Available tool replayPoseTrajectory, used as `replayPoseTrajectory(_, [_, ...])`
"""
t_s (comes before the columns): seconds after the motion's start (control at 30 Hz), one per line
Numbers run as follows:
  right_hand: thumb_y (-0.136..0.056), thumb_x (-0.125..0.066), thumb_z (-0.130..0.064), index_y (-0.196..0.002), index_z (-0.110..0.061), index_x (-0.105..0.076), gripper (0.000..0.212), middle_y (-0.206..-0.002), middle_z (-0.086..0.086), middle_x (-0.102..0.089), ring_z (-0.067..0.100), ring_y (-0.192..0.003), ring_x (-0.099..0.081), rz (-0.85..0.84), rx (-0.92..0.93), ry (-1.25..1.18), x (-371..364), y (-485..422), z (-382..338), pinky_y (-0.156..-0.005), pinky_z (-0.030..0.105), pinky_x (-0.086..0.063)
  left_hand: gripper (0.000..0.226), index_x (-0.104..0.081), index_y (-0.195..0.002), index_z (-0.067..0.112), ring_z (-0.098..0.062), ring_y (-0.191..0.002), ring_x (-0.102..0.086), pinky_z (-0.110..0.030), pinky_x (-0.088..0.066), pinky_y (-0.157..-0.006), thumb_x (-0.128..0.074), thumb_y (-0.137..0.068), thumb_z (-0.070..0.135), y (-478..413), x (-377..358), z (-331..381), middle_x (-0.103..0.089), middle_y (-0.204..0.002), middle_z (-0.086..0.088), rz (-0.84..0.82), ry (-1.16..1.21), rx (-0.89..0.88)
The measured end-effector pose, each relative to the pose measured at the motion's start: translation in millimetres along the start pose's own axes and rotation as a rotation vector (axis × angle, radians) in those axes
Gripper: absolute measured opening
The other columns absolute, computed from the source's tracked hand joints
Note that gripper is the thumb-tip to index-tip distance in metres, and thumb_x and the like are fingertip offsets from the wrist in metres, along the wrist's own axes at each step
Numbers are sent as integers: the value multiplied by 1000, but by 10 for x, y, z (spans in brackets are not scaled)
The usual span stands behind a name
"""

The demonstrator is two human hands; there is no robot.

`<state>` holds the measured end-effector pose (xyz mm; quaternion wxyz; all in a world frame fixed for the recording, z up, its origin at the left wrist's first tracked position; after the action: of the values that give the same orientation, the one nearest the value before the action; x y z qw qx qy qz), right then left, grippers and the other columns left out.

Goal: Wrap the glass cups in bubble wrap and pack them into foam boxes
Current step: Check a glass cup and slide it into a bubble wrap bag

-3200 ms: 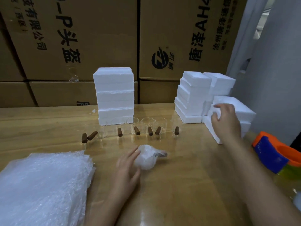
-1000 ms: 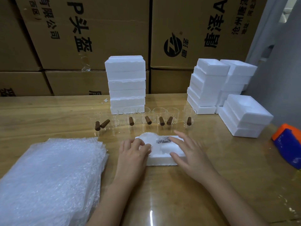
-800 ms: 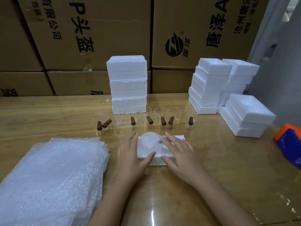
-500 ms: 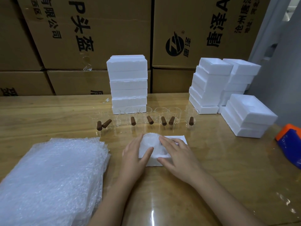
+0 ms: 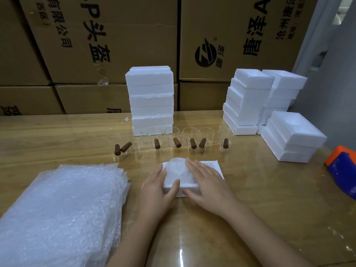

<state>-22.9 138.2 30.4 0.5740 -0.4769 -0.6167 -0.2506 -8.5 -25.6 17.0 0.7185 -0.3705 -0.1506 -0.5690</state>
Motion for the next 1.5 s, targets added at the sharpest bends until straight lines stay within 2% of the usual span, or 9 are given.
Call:
replayPoseTrajectory(0.17, [-92, -46, -54, -151, -35, -4, 75, -147, -33, 11, -13, -136, 8, -32, 28, -80, -3, 0, 26, -112, 17, -8, 67, -31, -148, 12, -13, -143, -23, -40, -25, -114, -55, -92, 40, 17, -73, 31, -19, -158, 2, -96, -43, 20])
replayPoseTrajectory(0.27, [-92, -50, -51, -150, -40, -10, 71, -148, -36, 0, -13, -136, 2, -24, 5, -246, 170, -9, 173, -113, 22, -11, 68, -30, -148, 16, -13, -141, -28, -41, -29, -112, -55, -91, 43, 24, -82, -15, -19, -158, 7, -104, -38, 34])
replayPoseTrajectory(0.47, [-92, -54, -18, -131, -19, -52, 39, -135, -3, -49, 20, -126, -41, 518, -394, -241, 973, 75, 1215, -100, 31, -34, 63, -44, -133, 27, -10, -113, -52, -30, -45, -84, -68, -78, 47, 5, -21, -114, -54, -129, 10, 17, 61, 146])
replayPoseTrajectory(0.6, [-91, -54, -15, -137, -14, -45, 47, -143, 10, -36, 34, -113, -52, 559, -652, -126, 1275, 208, 1832, -95, 44, -43, 51, -50, -124, 26, -8, -104, -53, -26, -42, -73, -63, -80, 50, -3, -8, -86, -55, -122, 11, 17, -50, 67])
replayPoseTrajectory(0.73, [-90, -48, -10, -148, -22, -24, 64, -157, 2, -12, 35, -112, -52, 409, -835, -4, 1316, 322, 2250, -73, 38, -41, 40, -57, -110, 21, -13, -106, -55, -30, -47, -74, -58, -84, 50, -6, 6, -59, -48, -134, 11, 20, -185, -4])
replayPoseTrajectory(0.97, [-89, -49, -7, -148, -19, -27, 64, -143, 17, -31, 40, -117, -45, 288, -871, 17, 1286, 317, 2454, -88, 47, -43, 39, -49, -111, 20, -5, -104, -51, -23, -38, -64, -57, -85, 49, -21, -47, -92, -38, -137, 14, -47, -91, 13])
replayPoseTrajectory(1.13, [-81, -63, -6, -143, -16, -36, 68, -131, 18, -37, 39, -122, -35, 469, -636, 100, 1403, 274, 2035, -92, 50, -41, 36, -52, -107, 22, -3, -99, -51, -22, -37, -62, -56, -85, 50, -24, -8, -79, -41, -134, 15, -29, -131, -1])
replayPoseTrajectory(1.3, [-81, -72, -25, -111, -24, -42, 43, -93, -5, -52, 13, -81, -52, 708, -490, -460, 1344, 233, 1381, -65, 28, -40, 35, -45, -105, 25, -2, -97, -48, -20, -33, -62, -54, -84, 52, -12, -26, -71, -38, -135, 15, -46, -141, -22])
replayPoseTrajectory(1.5, [-86, -65, -38, -105, -33, -57, 21, -91, -8, -63, 5, -75, -61, 551, -469, -967, 1026, 116, 1072, -67, 20, -48, 14, -55, -92, 25, 9, -103, -49, -20, -42, -78, -62, -85, 36, -31, -17, -151, -43, -132, 19, -29, 186, 55])
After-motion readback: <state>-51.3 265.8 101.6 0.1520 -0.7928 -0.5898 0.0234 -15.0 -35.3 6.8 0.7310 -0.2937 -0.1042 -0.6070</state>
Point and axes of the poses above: each hand's wrist, its own y-axis away from the middle knuckle, its own x-axis out of the back of the hand, z = x × y, the point moved 4 cm from there along -y, towards the middle knuckle
